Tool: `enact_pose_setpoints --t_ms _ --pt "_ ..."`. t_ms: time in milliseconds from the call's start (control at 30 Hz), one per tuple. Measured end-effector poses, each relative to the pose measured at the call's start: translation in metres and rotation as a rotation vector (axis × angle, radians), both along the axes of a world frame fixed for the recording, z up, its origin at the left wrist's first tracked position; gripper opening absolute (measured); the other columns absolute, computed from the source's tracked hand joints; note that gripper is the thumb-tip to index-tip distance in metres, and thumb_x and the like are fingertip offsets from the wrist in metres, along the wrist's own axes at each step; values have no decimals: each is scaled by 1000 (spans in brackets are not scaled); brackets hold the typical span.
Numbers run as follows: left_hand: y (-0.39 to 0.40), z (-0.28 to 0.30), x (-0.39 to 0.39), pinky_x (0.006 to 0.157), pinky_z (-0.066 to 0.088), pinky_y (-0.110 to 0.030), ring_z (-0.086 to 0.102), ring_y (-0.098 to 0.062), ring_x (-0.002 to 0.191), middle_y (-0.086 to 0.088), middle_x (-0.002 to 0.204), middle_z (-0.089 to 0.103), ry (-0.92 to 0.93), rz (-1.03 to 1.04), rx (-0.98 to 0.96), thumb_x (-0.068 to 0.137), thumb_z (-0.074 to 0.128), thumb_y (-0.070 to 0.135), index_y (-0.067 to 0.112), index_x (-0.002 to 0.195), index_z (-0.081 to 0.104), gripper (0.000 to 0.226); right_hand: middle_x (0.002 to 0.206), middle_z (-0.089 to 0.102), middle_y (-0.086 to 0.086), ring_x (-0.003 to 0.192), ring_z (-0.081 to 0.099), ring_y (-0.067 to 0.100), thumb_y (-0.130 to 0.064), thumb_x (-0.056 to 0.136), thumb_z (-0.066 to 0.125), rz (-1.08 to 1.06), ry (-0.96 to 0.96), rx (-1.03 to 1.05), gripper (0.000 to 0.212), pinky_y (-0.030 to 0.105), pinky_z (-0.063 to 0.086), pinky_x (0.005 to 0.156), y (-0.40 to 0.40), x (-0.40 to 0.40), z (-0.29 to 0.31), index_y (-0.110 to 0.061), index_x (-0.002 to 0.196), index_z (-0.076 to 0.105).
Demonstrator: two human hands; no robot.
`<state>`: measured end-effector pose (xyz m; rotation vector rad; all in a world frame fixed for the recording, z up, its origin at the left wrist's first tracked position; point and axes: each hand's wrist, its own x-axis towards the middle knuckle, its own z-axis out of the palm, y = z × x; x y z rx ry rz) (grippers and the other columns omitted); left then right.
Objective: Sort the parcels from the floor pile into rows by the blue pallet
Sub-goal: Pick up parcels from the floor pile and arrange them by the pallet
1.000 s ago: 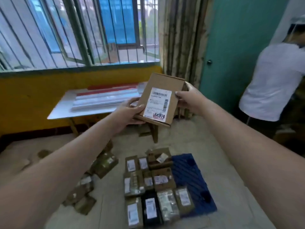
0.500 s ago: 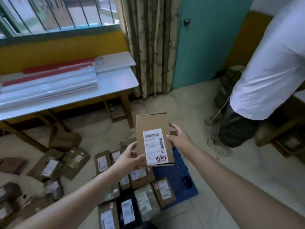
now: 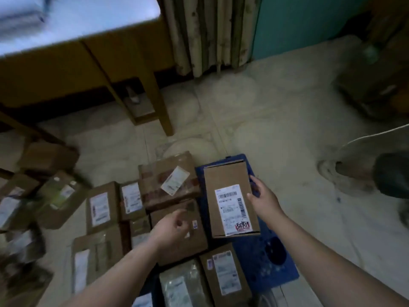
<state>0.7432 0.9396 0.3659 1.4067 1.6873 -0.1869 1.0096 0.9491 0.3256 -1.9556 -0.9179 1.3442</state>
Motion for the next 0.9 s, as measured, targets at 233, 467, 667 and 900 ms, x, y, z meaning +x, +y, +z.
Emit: enact_pose_setpoints --t_ms 233,467,667,900 --pt "-10 -219 -1 95 45 -43 35 -34 131 -10 144 35 363 -351 230 98 46 42 25 147 31 55 136 51 -4 118 54 20 -18 96 59 33 -49 -25 58 43 50 93 1 5 -212 -33 147 35" --pt "-27 -317 -1 85 46 -42 36 -29 126 -6 143 34 334 -320 421 95 47 35 23 144 33 52 138 54 9 124 54 29 -9 99 52 248 -232 -75 56 30 42 92 7 -18 -310 -21 150 33" --pt "-43 -322 -10 97 40 -40 22 -24 140 0 153 22 336 -343 402 93 43 37 26 153 20 66 118 59 -2 103 56 16 -19 99 53 261 -159 -176 43 30 47 84 4 -32 -330 -24 142 47" --pt "-24 -304 -27 106 41 -37 13 -22 147 1 161 11 239 -432 242 98 43 38 26 156 15 66 156 22 18 137 31 38 -47 102 35 490 -529 -459 62 49 33 112 27 -53 -328 -18 154 20"
